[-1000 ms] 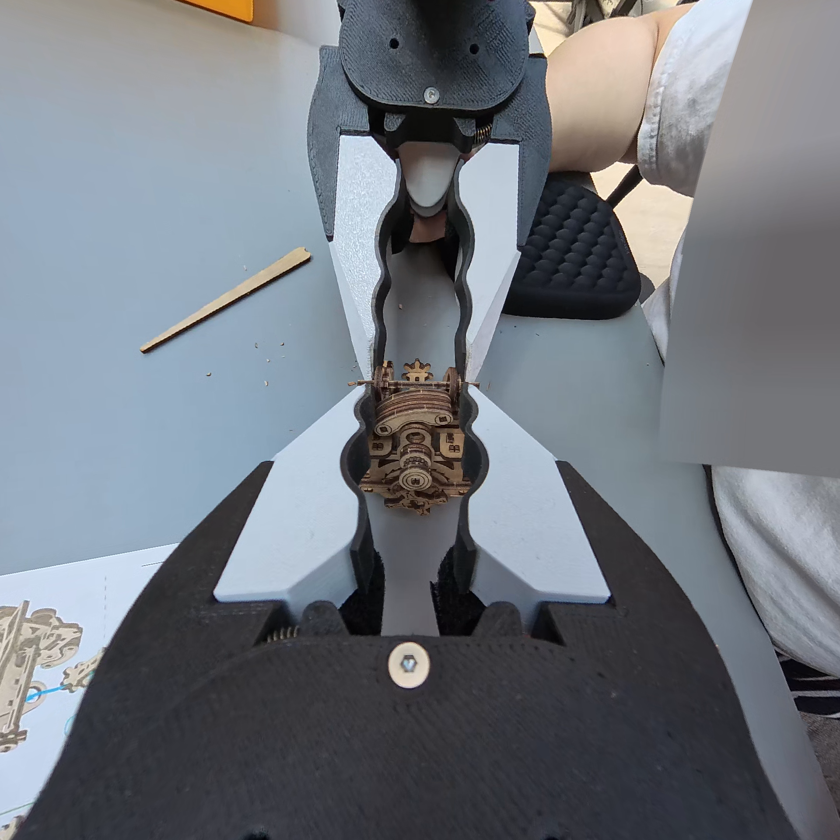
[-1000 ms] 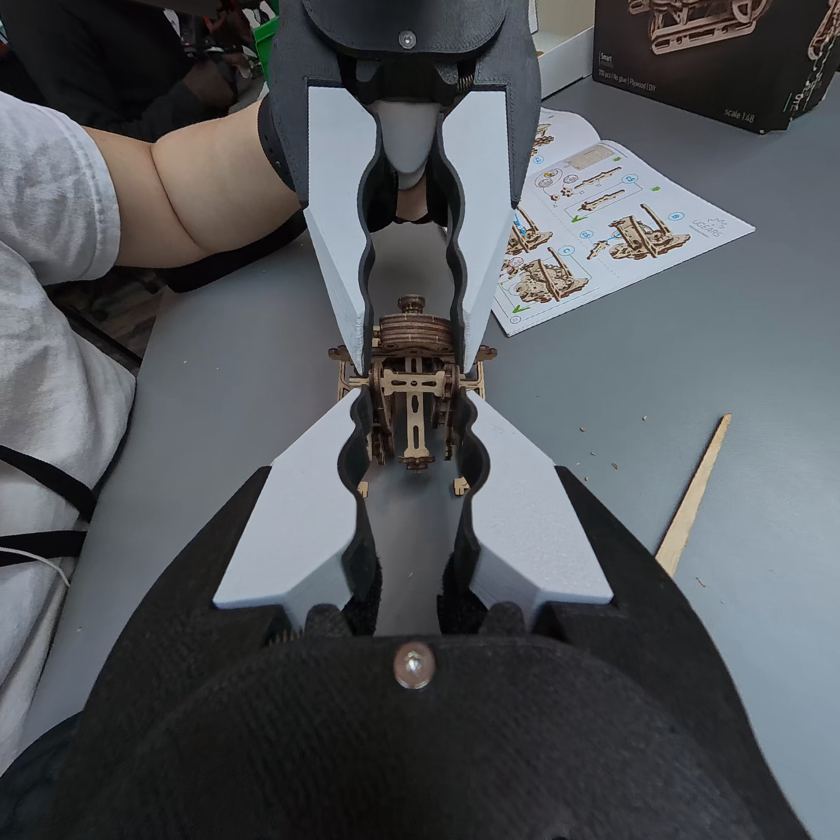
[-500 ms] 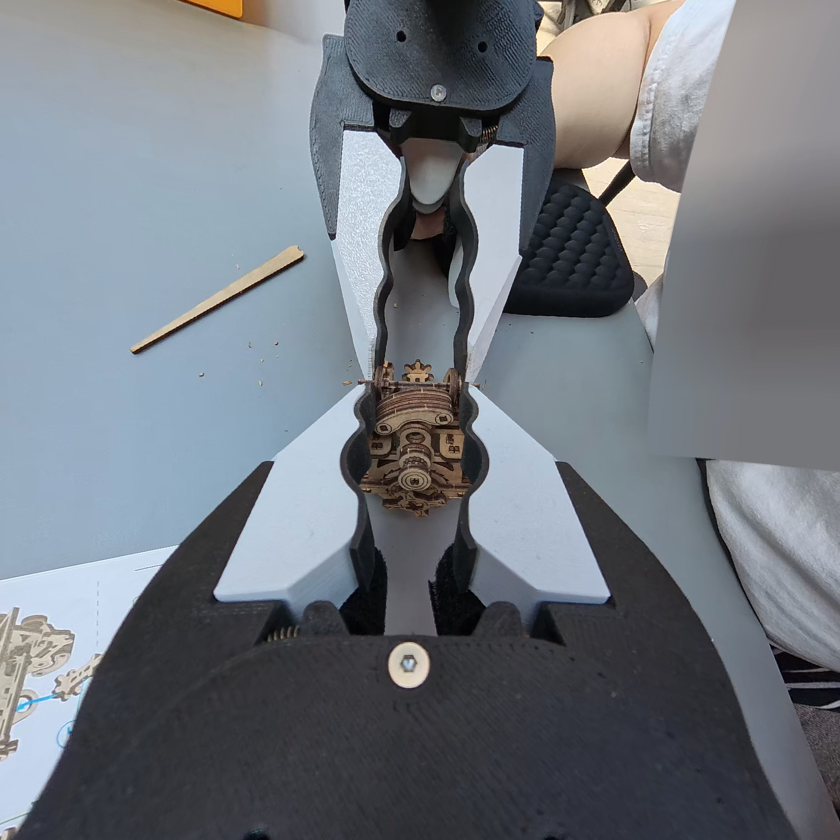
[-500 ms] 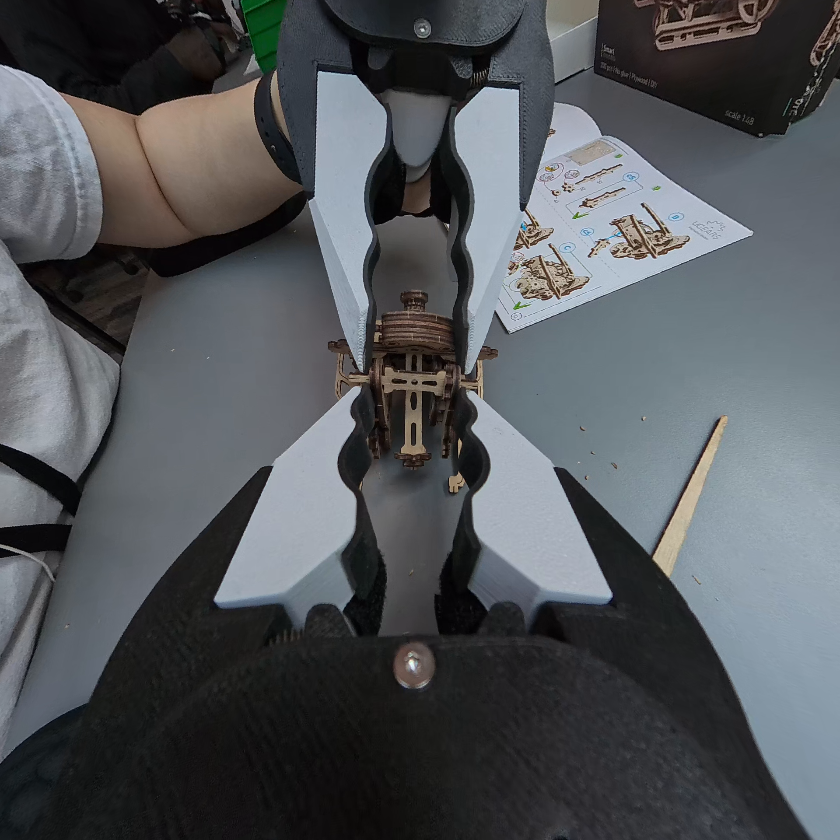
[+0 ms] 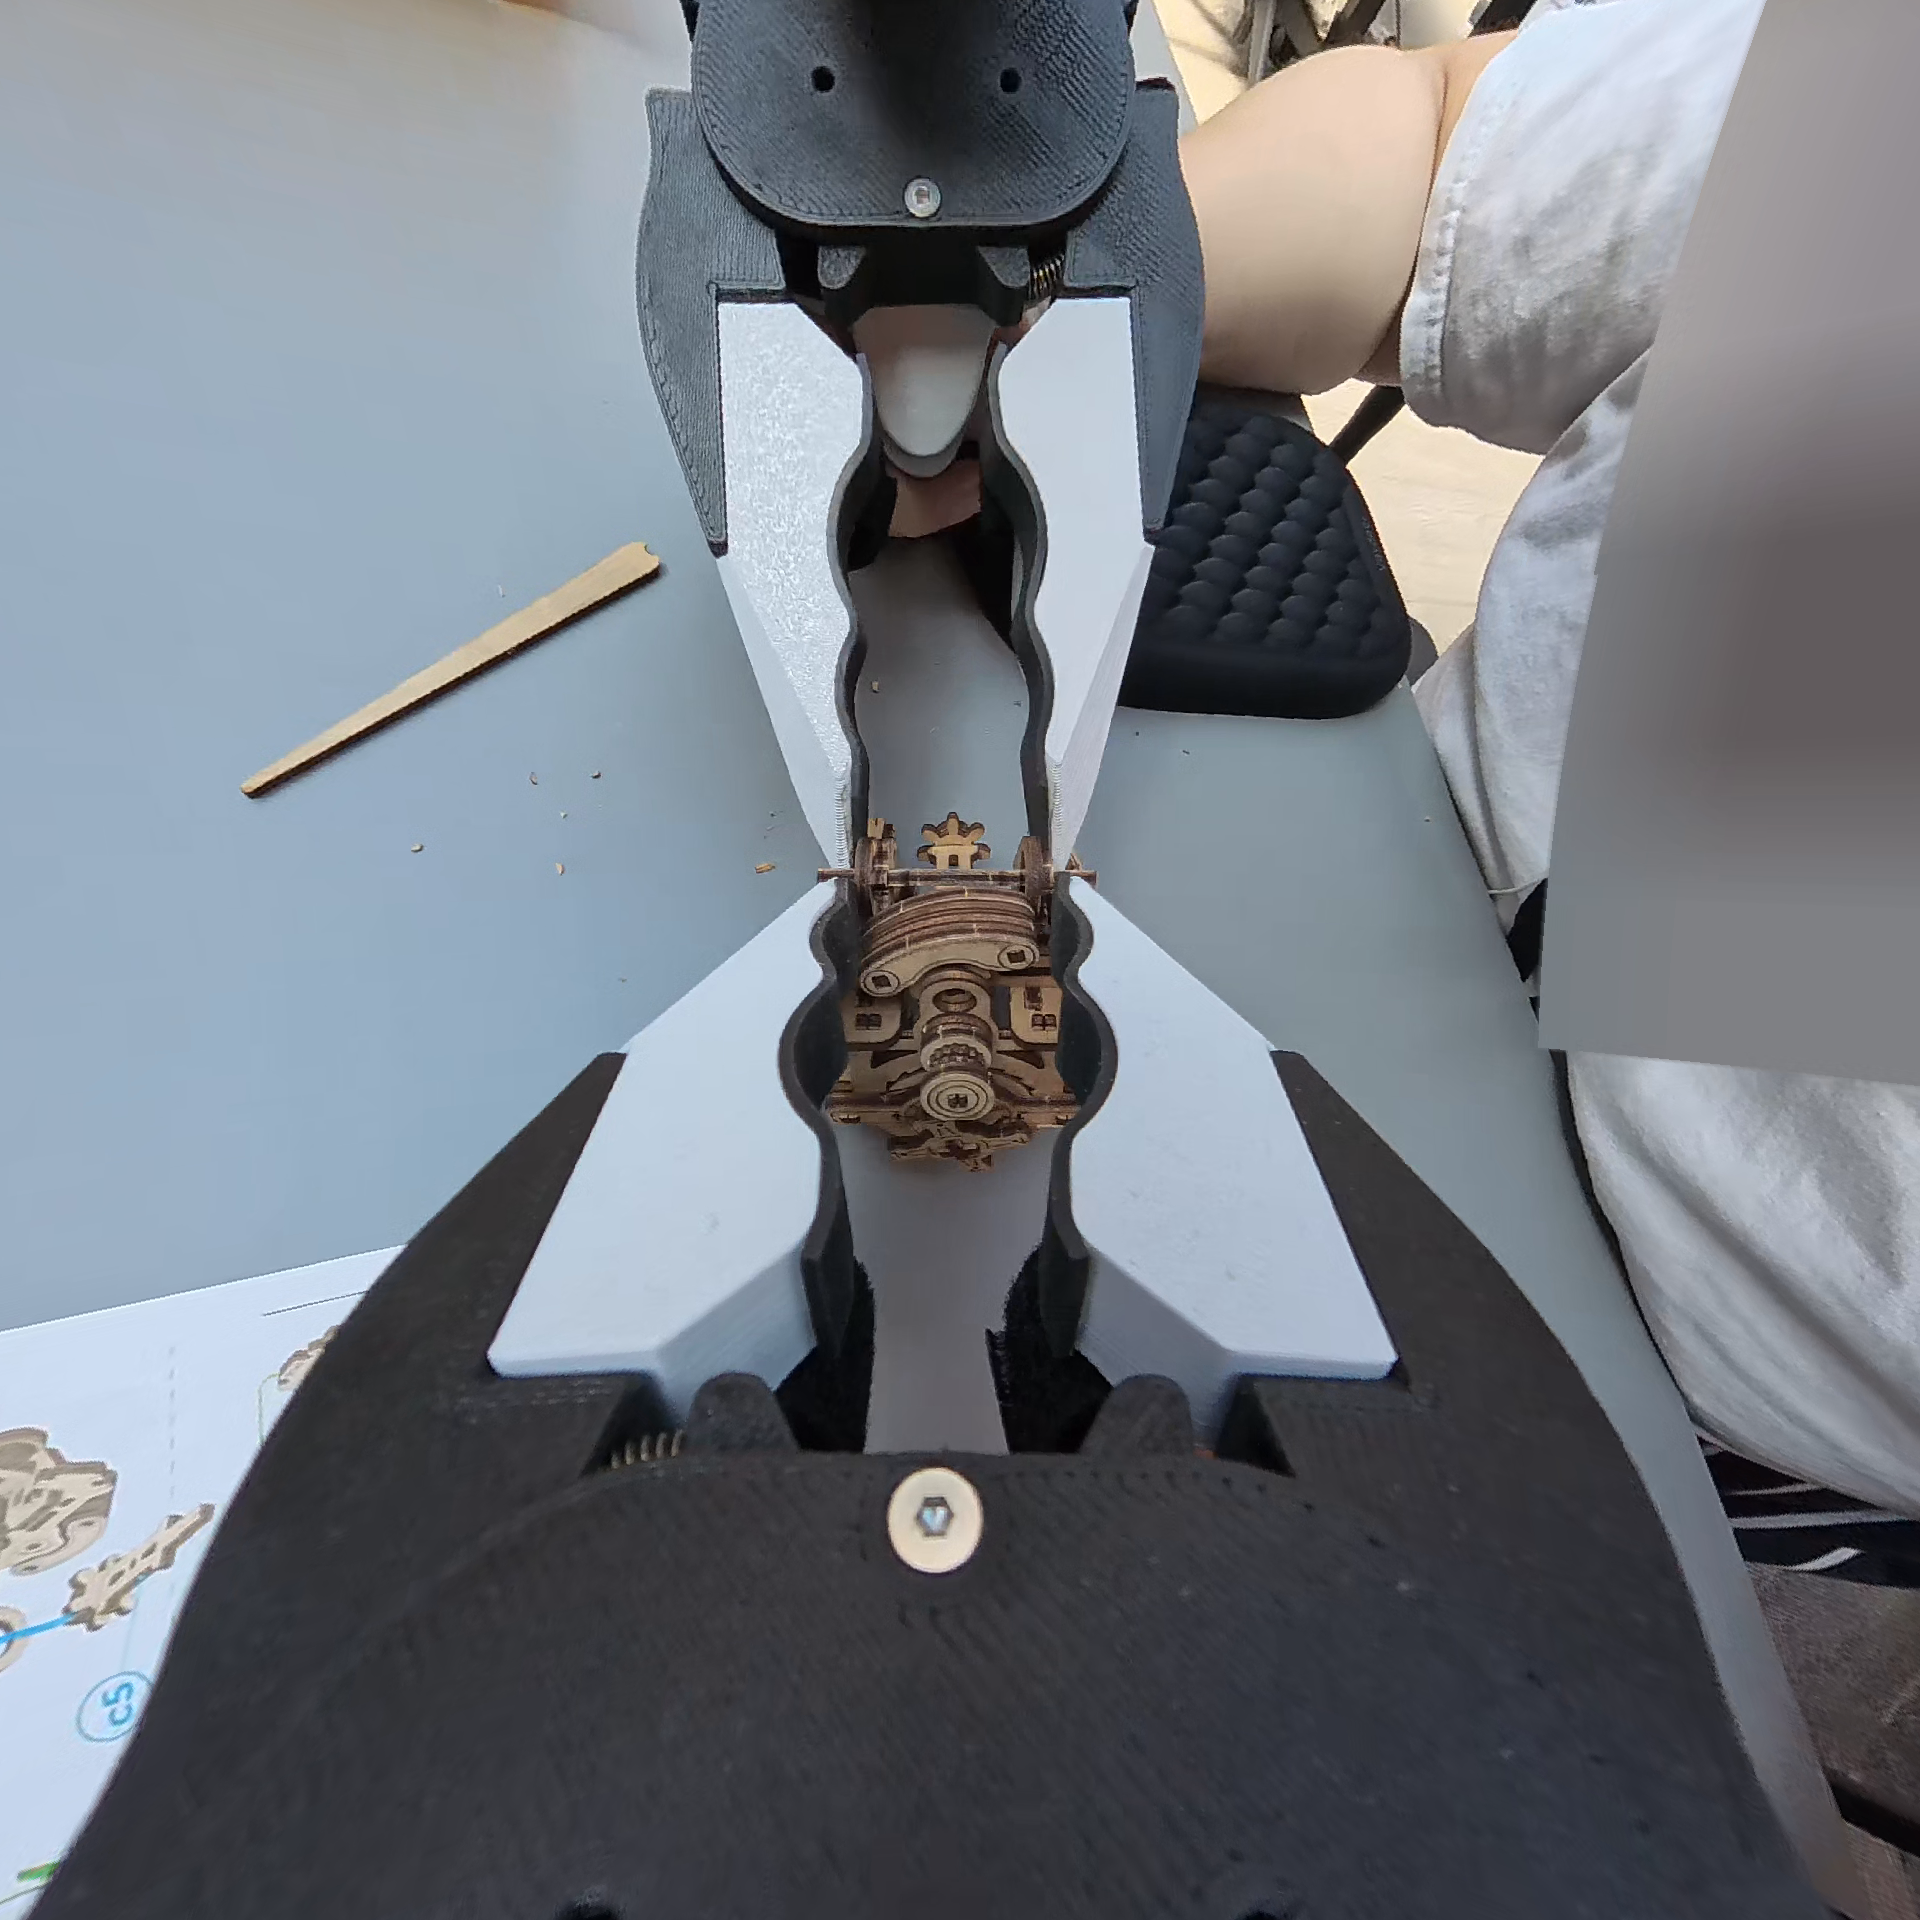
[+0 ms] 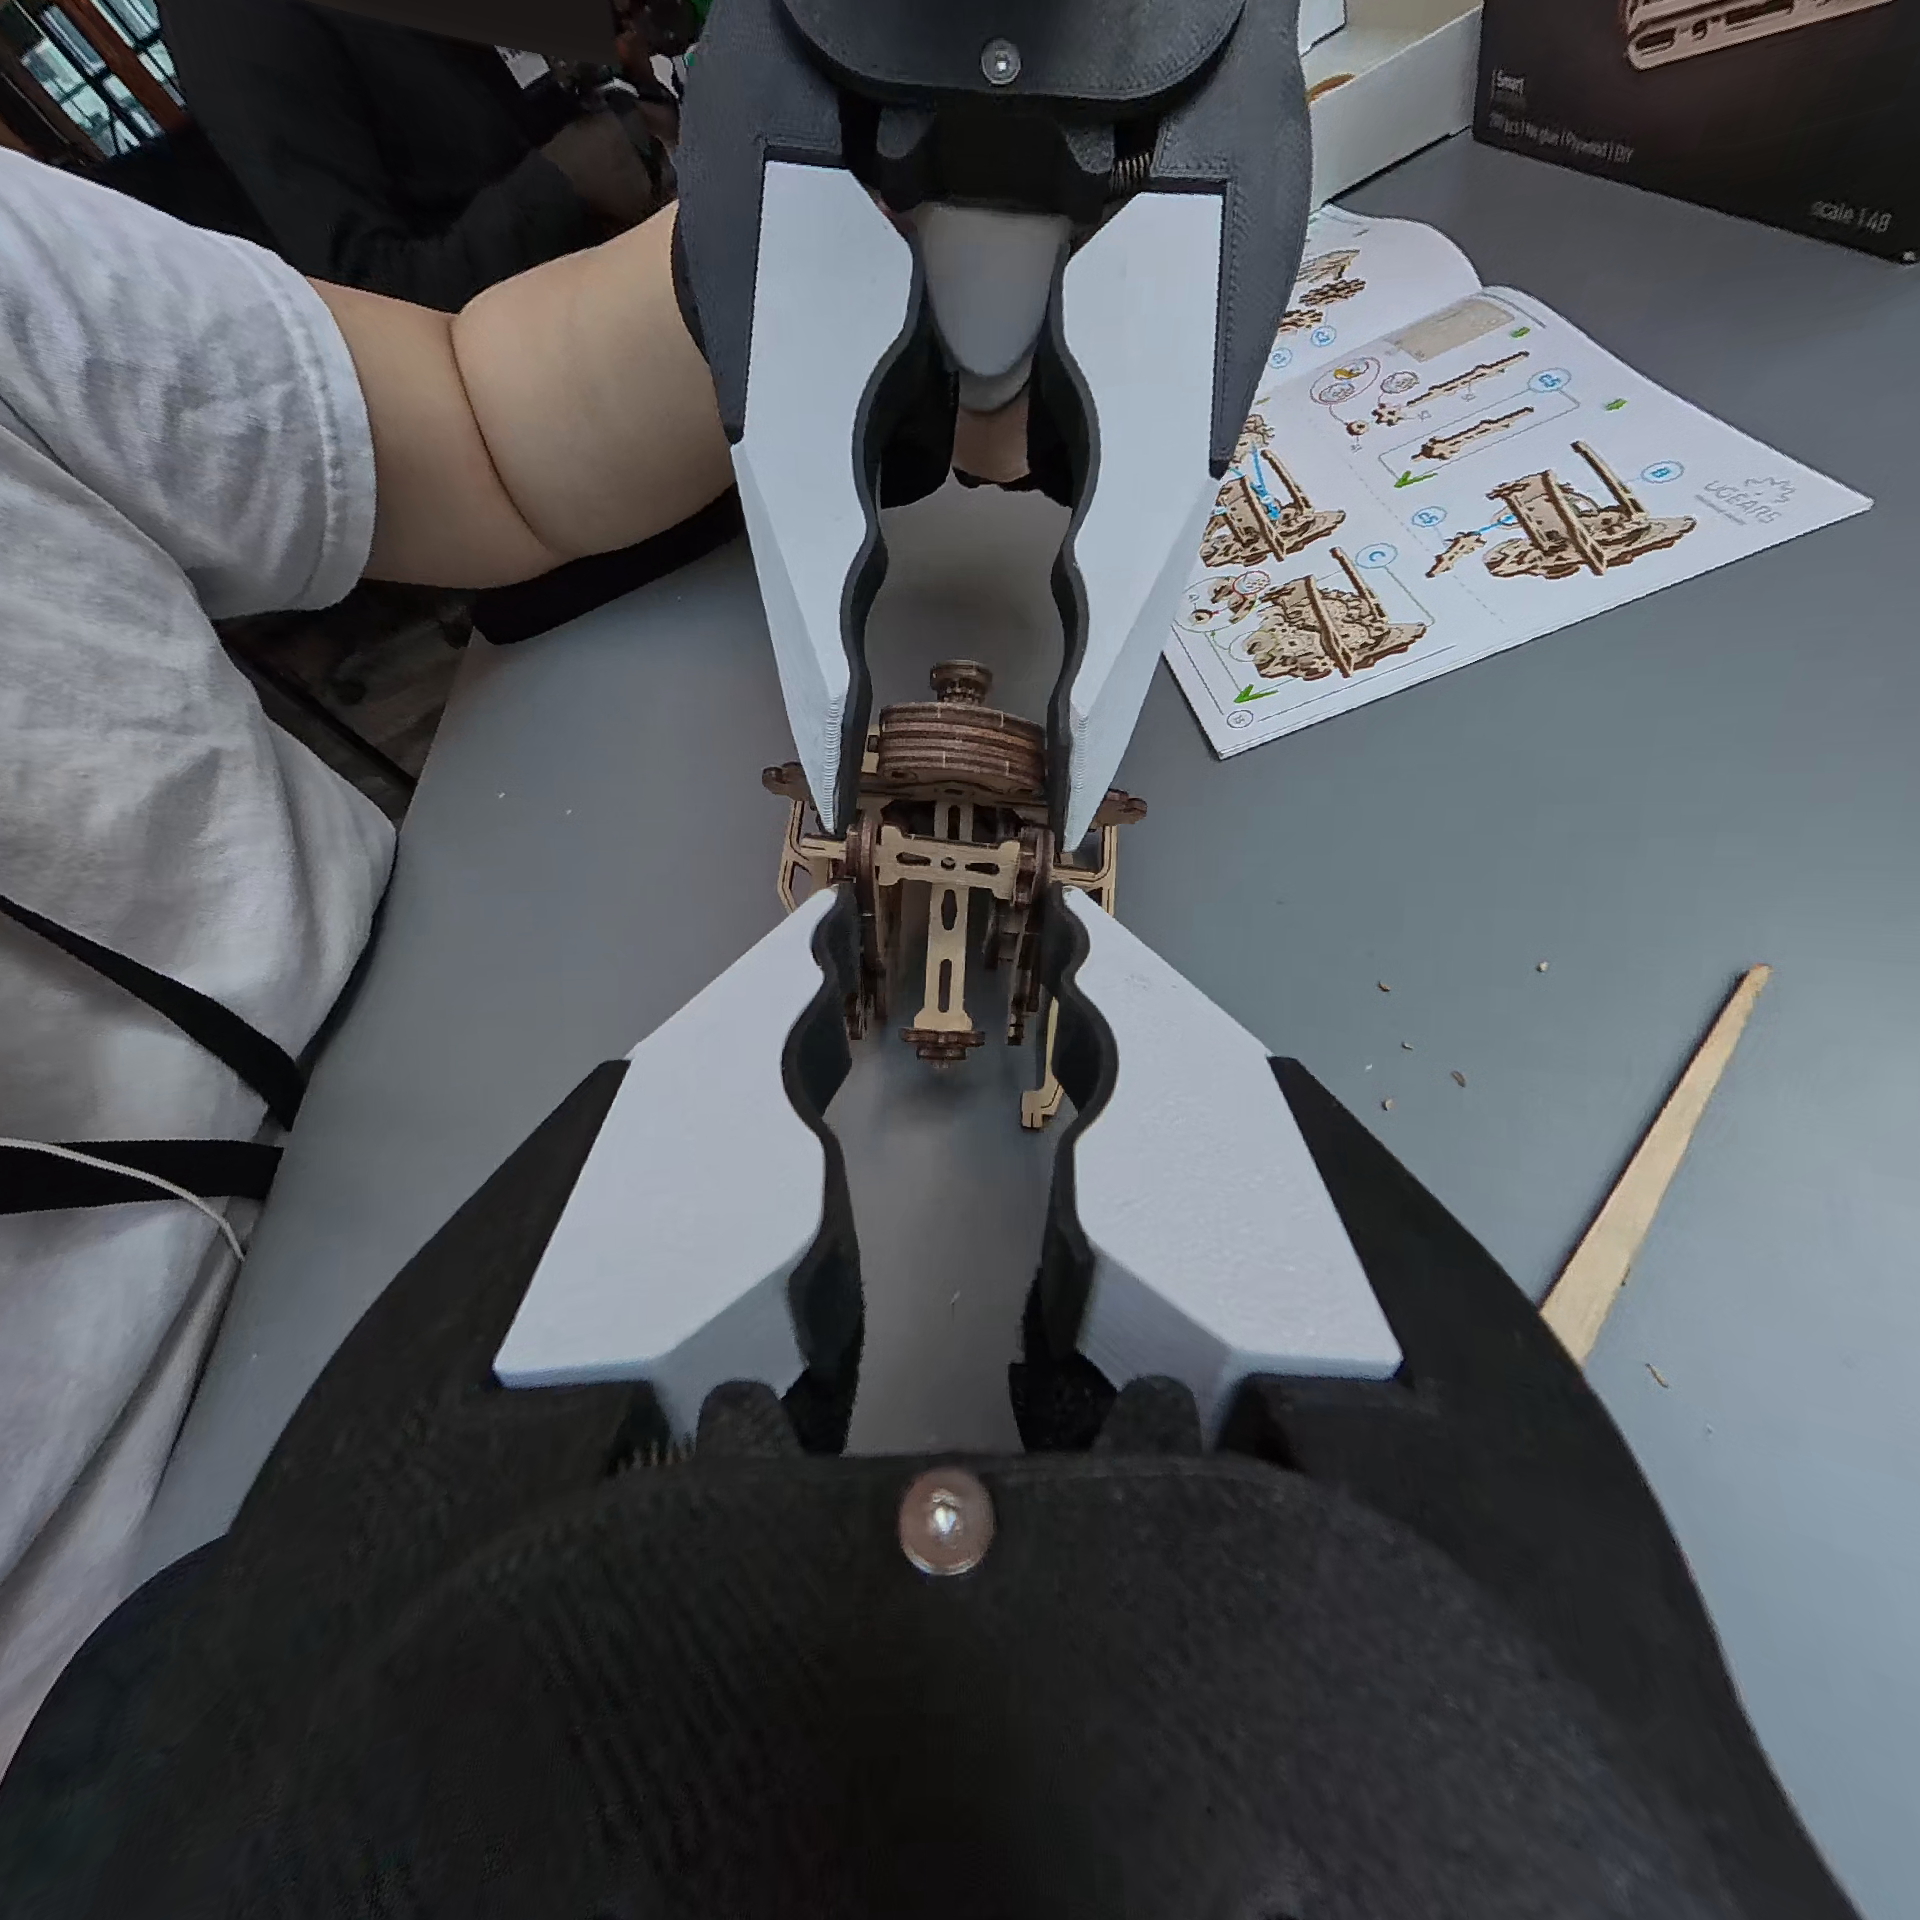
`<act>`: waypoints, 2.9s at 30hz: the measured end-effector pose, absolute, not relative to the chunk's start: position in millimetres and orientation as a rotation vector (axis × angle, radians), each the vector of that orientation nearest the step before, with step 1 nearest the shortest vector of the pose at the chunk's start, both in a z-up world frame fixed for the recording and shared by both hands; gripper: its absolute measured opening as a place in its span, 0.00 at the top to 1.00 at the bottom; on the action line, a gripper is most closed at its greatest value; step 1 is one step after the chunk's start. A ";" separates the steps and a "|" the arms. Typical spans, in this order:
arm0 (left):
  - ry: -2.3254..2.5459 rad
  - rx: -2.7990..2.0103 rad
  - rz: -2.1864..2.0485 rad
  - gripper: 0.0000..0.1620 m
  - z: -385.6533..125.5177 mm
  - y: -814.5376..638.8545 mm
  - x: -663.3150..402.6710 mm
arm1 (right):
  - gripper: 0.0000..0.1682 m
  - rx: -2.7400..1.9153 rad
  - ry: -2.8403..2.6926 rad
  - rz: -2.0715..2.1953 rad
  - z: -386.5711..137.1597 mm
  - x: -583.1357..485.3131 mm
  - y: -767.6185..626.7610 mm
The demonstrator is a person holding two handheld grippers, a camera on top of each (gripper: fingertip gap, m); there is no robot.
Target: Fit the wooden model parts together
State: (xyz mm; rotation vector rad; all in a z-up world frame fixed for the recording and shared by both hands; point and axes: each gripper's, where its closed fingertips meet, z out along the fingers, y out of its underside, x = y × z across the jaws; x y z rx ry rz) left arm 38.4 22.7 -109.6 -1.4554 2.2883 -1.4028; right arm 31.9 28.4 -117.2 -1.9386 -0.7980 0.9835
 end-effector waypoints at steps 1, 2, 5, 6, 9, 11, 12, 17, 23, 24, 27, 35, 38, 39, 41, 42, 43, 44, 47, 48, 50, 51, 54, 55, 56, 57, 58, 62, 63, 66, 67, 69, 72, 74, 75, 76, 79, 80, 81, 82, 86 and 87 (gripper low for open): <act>2.292 -1.448 -1.388 0.79 -109.5 22.6 38.3 | 0.79 -1.925 -0.809 0.986 -116.1 31.0 27.0; 2.297 -1.440 -1.367 0.79 -109.6 22.8 38.2 | 0.78 -1.920 -0.813 0.986 -115.8 30.6 26.3; 2.302 -1.424 -1.303 0.78 -111.0 25.3 39.0 | 0.72 -1.918 -0.779 1.039 -113.2 29.6 26.9; 2.300 -1.424 -1.299 0.78 -110.5 25.7 39.1 | 0.72 -1.916 -0.764 1.057 -112.1 30.1 27.5; 2.290 -1.415 -1.295 0.78 -107.8 26.3 39.6 | 0.76 -1.897 -0.702 1.092 -106.9 33.8 31.3; 2.279 -1.417 -1.300 0.78 -105.4 26.5 40.5 | 0.79 -1.885 -0.667 1.102 -103.8 36.6 33.7; 2.278 -1.423 -1.304 0.78 -105.0 26.4 40.7 | 0.79 -1.885 -0.670 1.102 -103.7 36.6 33.5; 2.277 -1.440 -1.295 0.78 -107.7 27.3 41.7 | 0.79 -1.914 -0.665 1.064 -108.0 36.9 35.3; 2.280 -1.417 -1.302 0.77 -108.7 26.8 40.7 | 0.79 -1.926 -0.654 1.091 -109.0 37.0 35.4; 2.282 -1.417 -1.317 0.75 -108.6 26.0 39.8 | 0.79 -1.926 -0.651 1.094 -109.2 37.2 35.6; 2.262 -1.443 -1.332 0.73 -108.6 28.2 40.7 | 0.79 -1.925 -0.634 1.091 -108.8 39.2 37.2; 2.232 -1.504 -1.318 0.77 -110.2 31.9 43.3 | 0.79 -1.929 -0.614 1.098 -108.9 40.6 38.5; 2.237 -1.523 -1.291 0.76 -110.9 31.4 43.7 | 0.79 -1.931 -0.608 1.100 -109.1 41.1 38.5; 2.236 -1.533 -1.278 0.77 -111.0 31.7 43.8 | 0.79 -1.931 -0.609 1.100 -109.0 41.1 38.4; 2.231 -1.561 -1.267 0.77 -110.9 31.8 43.6 | 0.79 -1.928 -0.609 1.103 -108.8 40.9 38.2; 2.224 -1.579 -1.272 0.77 -110.1 31.9 43.6 | 0.79 -1.924 -0.607 1.109 -108.1 41.0 38.0; 2.214 -1.591 -1.283 0.77 -108.4 32.3 43.5 | 0.79 -1.919 -0.600 1.114 -107.4 41.5 38.4; 2.206 -1.595 -1.303 0.75 -105.3 32.6 42.9 | 0.79 -1.915 -0.592 1.117 -106.5 42.2 38.9; 2.182 -1.588 -1.348 0.73 -96.5 39.4 38.8 | 0.79 -1.908 -0.574 1.126 -105.4 44.3 39.6; 2.171 -1.589 -1.367 0.71 -94.4 41.8 37.7 | 0.79 -1.909 -0.574 1.125 -105.5 44.4 39.7; 2.149 -1.584 -1.426 0.68 -90.3 43.4 36.8 | 0.79 -1.911 -0.583 1.118 -106.0 43.7 39.1; 2.146 -1.577 -1.458 0.67 -89.1 42.8 36.4 | 0.79 -1.910 -0.588 1.116 -105.9 43.4 38.8; 2.166 -1.555 -1.489 0.65 -92.5 41.1 35.3 | 0.79 -1.898 -0.600 1.112 -104.9 43.5 38.0; 2.173 -1.536 -1.485 0.65 -93.7 40.3 35.3 | 0.79 -1.886 -0.612 1.103 -103.6 43.4 37.5; 2.177 -1.511 -1.477 0.65 -93.9 39.5 35.7 | 0.79 -1.872 -0.630 1.094 -102.3 42.9 36.6; 2.177 -1.487 -1.466 0.65 -93.3 38.7 36.6 | 0.79 -1.859 -0.647 1.081 -101.2 42.3 36.0; 2.177 -1.461 -1.454 0.65 -91.8 37.5 37.5 | 0.79 -1.854 -0.662 1.063 -101.2 41.8 35.8; 2.207 -1.339 -1.346 0.66 -88.1 31.4 38.7 | 0.79 -1.826 -0.764 0.984 -101.5 36.1 31.3; 2.223 -1.311 -1.302 0.66 -89.1 29.8 38.4 | 0.79 -1.819 -0.783 0.943 -101.3 35.8 31.6; 2.252 -1.277 -1.151 0.66 -96.4 29.5 39.1 | 0.79 -1.797 -0.840 0.812 -101.9 36.4 32.7; 2.251 -1.267 -1.105 0.68 -99.1 30.4 40.3 | 0.79 -1.786 -0.850 0.785 -101.1 36.6 32.8; 2.248 -1.229 -1.053 0.69 -101.0 29.5 41.8 | 0.79 -1.773 -0.867 0.738 -101.1 37.4 33.1; 2.261 -1.194 -1.025 0.71 -100.2 25.7 40.6 | 0.79 -1.757 -0.885 0.675 -100.3 38.6 33.8; 2.280 -1.175 -0.999 0.74 -100.9 23.8 38.8 | 0.79 -1.744 -0.897 0.642 -99.4 38.9 33.8; 2.285 -1.161 -0.969 0.74 -102.3 24.3 38.7 | 0.79 -1.746 -0.901 0.638 -99.9 38.5 33.3; 2.283 -1.145 -0.936 0.76 -103.2 25.2 39.2 | 0.79 -1.749 -0.904 0.641 -100.6 37.9 32.9; 2.272 -1.096 -0.851 0.78 -104.6 26.9 41.6 | 0.79 -1.747 -0.891 0.650 -99.1 39.1 33.5; 2.273 -1.086 -0.831 0.78 -105.6 26.9 42.0 | 0.79 -1.748 -0.882 0.663 -98.6 39.4 33.5; 2.277 -1.081 -0.816 0.77 -107.3 26.9 42.2 | 0.79 -1.743 -0.872 0.689 -97.0 38.7 33.0; 2.278 -1.084 -0.812 0.77 -108.8 26.6 42.7 | 0.79 -1.743 -0.863 0.708 -96.4 38.5 33.0; 2.261 -1.121 -0.850 0.78 -108.8 28.2 44.7 | 0.79 -1.755 -0.829 0.766 -97.3 40.7 34.7; 2.258 -1.131 -0.863 0.78 -108.8 28.5 44.8 | 0.79 -1.757 -0.829 0.772 -97.9 40.9 34.7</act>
